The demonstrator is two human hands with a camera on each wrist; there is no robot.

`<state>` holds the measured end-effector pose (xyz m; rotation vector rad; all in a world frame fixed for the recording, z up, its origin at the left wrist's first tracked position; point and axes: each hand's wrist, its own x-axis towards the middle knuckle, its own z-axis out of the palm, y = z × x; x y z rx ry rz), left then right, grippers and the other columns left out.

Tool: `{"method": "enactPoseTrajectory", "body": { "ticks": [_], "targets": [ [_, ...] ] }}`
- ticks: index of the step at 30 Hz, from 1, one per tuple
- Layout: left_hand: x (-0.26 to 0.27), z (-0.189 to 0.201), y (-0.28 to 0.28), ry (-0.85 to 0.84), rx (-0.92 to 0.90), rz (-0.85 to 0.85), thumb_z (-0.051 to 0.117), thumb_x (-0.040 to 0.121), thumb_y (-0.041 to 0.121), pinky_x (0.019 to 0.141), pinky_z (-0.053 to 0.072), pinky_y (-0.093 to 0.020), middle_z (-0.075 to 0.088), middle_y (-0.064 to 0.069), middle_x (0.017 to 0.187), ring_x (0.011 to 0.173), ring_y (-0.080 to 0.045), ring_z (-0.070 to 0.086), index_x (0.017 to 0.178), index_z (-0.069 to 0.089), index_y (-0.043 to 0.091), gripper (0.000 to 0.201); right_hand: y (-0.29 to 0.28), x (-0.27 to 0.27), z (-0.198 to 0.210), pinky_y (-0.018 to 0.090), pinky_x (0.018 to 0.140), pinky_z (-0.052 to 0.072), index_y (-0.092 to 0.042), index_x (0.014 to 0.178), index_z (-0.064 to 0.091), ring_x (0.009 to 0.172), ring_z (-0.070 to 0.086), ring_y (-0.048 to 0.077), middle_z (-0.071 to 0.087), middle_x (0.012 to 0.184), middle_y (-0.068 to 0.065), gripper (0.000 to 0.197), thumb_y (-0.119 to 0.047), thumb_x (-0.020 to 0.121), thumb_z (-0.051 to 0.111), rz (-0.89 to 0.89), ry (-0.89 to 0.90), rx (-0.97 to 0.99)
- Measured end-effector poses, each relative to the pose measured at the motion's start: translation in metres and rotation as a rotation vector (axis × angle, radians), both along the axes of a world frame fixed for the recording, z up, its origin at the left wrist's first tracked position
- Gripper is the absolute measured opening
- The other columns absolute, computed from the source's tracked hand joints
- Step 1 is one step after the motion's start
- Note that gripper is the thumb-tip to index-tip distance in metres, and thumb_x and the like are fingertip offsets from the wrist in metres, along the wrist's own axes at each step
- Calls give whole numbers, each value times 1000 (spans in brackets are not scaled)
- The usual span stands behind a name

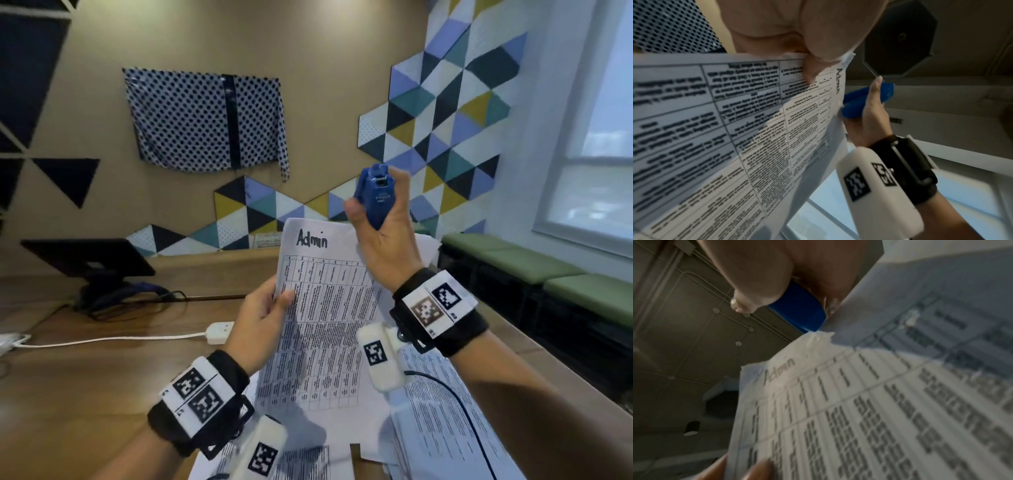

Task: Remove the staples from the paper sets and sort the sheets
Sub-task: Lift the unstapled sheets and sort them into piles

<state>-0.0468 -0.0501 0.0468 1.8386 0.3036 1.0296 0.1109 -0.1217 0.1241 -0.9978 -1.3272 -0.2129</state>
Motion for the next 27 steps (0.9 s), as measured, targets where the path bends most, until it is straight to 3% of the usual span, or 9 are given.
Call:
{"method": "enactPoseTrajectory", "body": {
  "ticks": [2,6,8,10,13,16,20,27],
  "targets": [
    [1,3,-6,-4,27,-32,40,94,10,75,52,-14,70,21,95,94,0,65,104,57,28,26,1,-11,-1,13,56,41,-29,102,35,57,45,3,46,73,-10,26,-27,88,57,-9,-5,-10],
    [4,6,-10,25,121,-12,41,96,10,85,51,-26,70,15,98,97,-7,64,105,59,30,29,-1,-34,6,15,61,45,-33,94,38,61,52,5,50,73,-13,19,-27,88,56,-43,10,56],
    [7,6,-13,38,150,-2,41,96,9,87,49,-25,70,12,98,98,-6,64,103,59,31,29,-2,-42,13,20,61,48,-30,95,42,63,55,9,51,73,-11,14,-29,87,54,-14,71,99],
    [7,7,-16,48,168,-3,42,96,8,86,48,-21,69,10,101,98,-4,63,102,59,32,30,-2,-46,21,17,60,47,-22,93,46,62,53,4,51,72,-11,11,-29,87,51,14,148,140],
    [7,9,-19,56,207,1,42,97,13,88,49,-29,69,9,103,98,-6,63,103,59,34,28,-3,-49,30,20,62,48,-26,88,47,63,53,4,51,71,-12,5,-31,88,48,40,235,160],
    [7,10,-20,59,229,0,40,91,26,89,50,-33,69,11,103,98,-6,63,105,59,36,25,-4,-49,34,13,58,44,-20,87,48,58,50,-3,49,68,-12,8,-25,93,47,22,245,176],
    [7,11,-22,70,255,9,39,89,26,89,50,-36,69,10,101,96,-8,63,107,59,36,28,-4,-48,35,8,53,38,-14,87,48,53,48,-5,48,66,-9,10,-21,93,48,-16,238,199],
    [6,8,-19,103,284,37,38,88,23,84,50,-34,68,11,96,91,-8,62,109,60,33,31,-3,-46,30,10,52,37,-27,74,47,50,44,0,45,61,-9,13,-32,86,51,-100,241,203]
  ]
}}
